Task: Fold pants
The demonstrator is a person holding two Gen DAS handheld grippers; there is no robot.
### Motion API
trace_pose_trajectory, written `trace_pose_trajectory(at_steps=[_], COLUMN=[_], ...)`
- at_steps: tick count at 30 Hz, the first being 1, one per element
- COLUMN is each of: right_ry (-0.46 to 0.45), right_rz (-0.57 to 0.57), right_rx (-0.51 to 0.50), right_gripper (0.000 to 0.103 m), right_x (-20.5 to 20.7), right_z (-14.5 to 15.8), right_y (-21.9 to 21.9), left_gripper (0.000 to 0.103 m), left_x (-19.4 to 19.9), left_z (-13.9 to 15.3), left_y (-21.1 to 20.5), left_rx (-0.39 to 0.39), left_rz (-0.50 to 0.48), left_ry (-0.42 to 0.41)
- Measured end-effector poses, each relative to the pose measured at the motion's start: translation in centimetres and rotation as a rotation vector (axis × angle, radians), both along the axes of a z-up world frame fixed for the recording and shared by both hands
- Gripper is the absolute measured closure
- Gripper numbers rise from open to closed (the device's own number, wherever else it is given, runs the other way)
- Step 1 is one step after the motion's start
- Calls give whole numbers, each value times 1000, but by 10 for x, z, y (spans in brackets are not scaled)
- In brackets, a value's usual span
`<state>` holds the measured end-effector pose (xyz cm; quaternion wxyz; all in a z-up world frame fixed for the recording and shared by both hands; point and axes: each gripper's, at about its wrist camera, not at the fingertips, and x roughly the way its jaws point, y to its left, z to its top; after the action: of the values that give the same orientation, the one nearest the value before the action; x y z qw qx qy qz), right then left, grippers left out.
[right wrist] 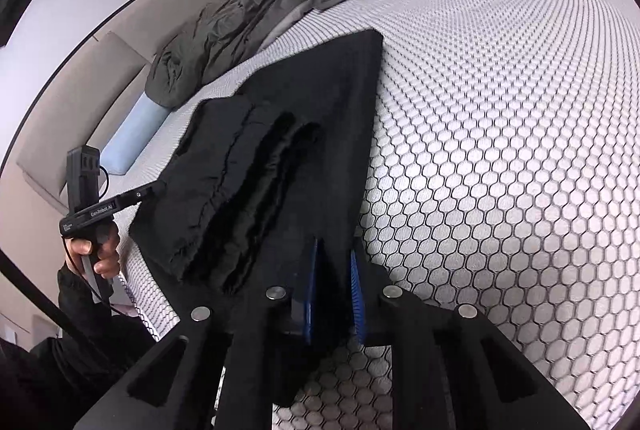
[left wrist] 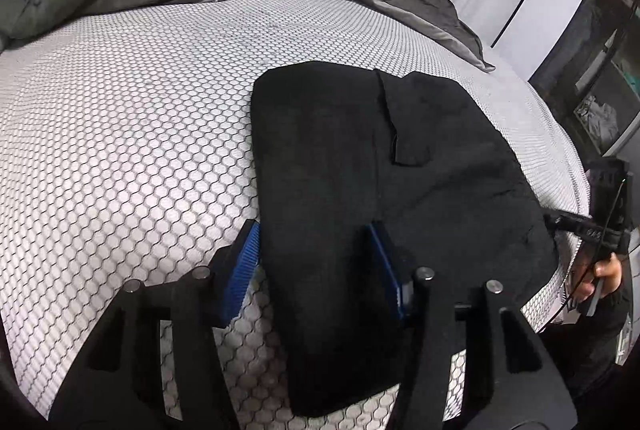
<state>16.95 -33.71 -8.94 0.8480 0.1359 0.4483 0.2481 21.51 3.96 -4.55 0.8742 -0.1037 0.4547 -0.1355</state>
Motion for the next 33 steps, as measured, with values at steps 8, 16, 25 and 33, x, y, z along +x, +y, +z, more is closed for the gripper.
trace_pose_trajectory(at_steps=[8, 16, 25, 33], right_ry=[-11, -28, -36, -132], right_rz=[-33, -14, -83, -81], right_rx=[32, -26, -98, -164], right_gripper=[58, 86, 72, 27], right_x=[21, 64, 89, 27], right_z=[3, 7, 11, 25], right_y=[2, 26, 32, 32], left_gripper=[61, 71, 70, 22], left_x=[-34, -2, 38, -11], left_z=[0, -5, -4, 17], left_y=[9, 14, 4, -5], left_rx=[28, 15, 70, 116], left_rz=[-31, -26, 9, -10], left_ry=[-28, -38, -53, -165])
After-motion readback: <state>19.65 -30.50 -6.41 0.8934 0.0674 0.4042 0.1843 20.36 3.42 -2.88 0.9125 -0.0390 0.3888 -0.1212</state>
